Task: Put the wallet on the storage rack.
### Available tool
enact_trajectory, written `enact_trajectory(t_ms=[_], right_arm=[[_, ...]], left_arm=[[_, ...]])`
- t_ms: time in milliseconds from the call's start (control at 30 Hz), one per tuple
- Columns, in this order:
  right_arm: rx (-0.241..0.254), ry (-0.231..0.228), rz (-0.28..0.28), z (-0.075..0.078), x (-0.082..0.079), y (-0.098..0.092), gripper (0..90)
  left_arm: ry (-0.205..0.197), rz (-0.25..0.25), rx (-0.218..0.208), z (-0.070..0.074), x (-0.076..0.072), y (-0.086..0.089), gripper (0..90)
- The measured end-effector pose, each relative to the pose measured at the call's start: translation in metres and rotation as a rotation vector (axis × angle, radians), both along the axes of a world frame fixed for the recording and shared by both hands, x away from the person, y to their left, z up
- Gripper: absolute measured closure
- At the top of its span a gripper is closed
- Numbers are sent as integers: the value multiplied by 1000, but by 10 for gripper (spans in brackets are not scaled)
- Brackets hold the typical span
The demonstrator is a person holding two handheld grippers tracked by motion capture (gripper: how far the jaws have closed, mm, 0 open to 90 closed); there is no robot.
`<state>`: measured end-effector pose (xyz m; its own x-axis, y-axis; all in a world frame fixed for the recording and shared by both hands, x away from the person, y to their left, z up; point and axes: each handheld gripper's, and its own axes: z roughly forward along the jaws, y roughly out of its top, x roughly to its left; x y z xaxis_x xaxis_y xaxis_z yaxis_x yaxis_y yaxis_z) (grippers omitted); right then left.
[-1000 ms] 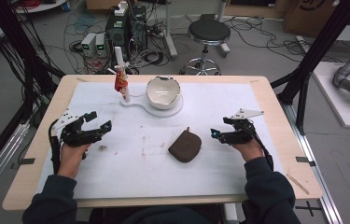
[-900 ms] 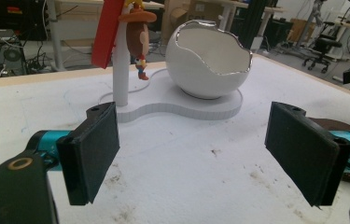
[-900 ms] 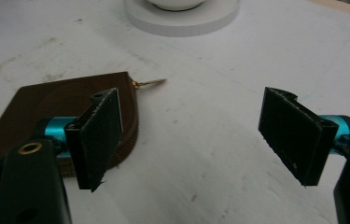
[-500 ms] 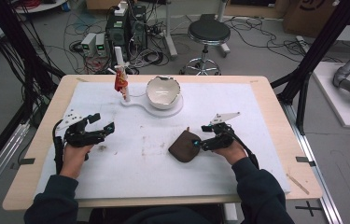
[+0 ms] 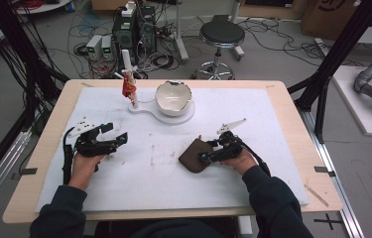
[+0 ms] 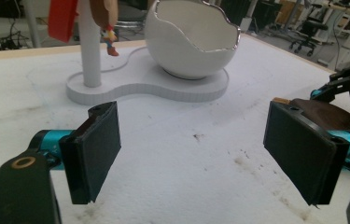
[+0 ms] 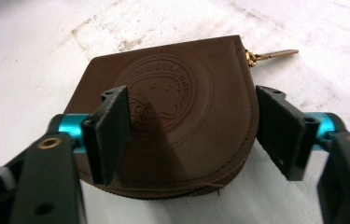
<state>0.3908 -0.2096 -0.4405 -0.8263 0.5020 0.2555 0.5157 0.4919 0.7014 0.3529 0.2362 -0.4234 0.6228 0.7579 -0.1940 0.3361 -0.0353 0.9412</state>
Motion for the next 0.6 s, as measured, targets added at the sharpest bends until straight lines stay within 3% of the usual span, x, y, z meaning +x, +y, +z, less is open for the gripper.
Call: enact_trajectory(t_ms=[200,500,600], right_arm=[[-67,-136,42,7,-9,8,314],[-127,-335,112,14,-22,17,316],[-136,-382,136,16,-25,20,317]], left_arm=[[40,-58,-25,-1,8,-21,196],[162,-247,-6,-9,24,-78,236],[199,-285,-31,-14,32,-93,238]])
